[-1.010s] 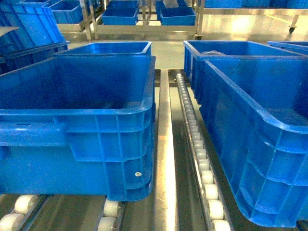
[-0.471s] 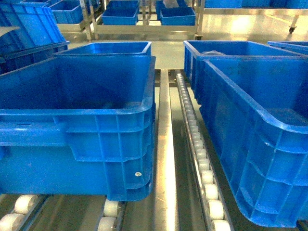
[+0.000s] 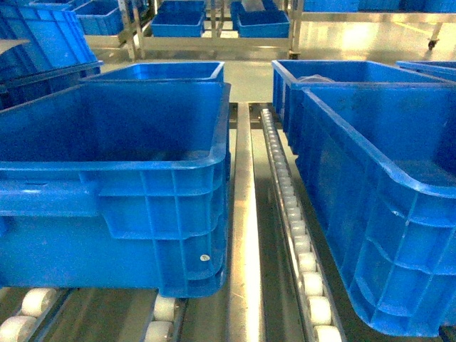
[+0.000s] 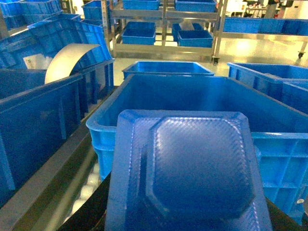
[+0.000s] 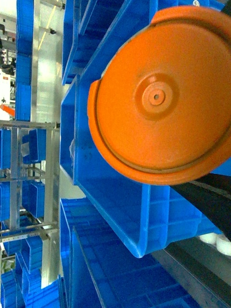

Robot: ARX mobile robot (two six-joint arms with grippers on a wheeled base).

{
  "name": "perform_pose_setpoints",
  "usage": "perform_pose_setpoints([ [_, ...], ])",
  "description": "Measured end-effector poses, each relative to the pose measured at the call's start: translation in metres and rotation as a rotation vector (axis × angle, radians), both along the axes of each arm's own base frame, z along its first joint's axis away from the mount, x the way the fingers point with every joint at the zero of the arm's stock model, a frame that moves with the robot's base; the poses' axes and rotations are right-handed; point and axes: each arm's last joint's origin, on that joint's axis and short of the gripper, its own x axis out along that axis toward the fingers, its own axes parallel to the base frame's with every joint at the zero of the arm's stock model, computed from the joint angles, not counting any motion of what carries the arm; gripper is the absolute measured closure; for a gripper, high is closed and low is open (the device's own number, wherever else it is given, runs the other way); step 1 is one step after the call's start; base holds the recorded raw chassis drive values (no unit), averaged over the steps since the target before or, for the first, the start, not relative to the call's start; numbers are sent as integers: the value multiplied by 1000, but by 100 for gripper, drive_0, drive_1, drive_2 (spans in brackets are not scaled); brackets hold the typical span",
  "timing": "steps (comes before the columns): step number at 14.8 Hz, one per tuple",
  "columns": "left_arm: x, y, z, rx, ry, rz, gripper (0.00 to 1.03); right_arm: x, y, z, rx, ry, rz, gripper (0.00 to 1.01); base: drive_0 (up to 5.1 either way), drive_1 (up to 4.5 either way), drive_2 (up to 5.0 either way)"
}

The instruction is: Sort blue parts and orange caps into right shelf containers

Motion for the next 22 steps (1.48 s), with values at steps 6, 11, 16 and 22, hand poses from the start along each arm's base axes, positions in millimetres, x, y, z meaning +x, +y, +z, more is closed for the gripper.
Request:
perform_pose_setpoints([
  [6,-1,-5,26,-40,-266,188,60,-2,4,19,-43,-200,-38,57,0,0,0],
  [11,96,-7,70,-31,-291,113,60,71,10,66,-58,-237,6,57,0,0,0],
  [16,213,-24,47,-42,39,61,60,177,16,54,-70,-33,-32,57,0,0,0],
  [22,211,-40,59,-106,-16,-42,11,193,15,53,-61,-19,-72,1,0,0,0],
])
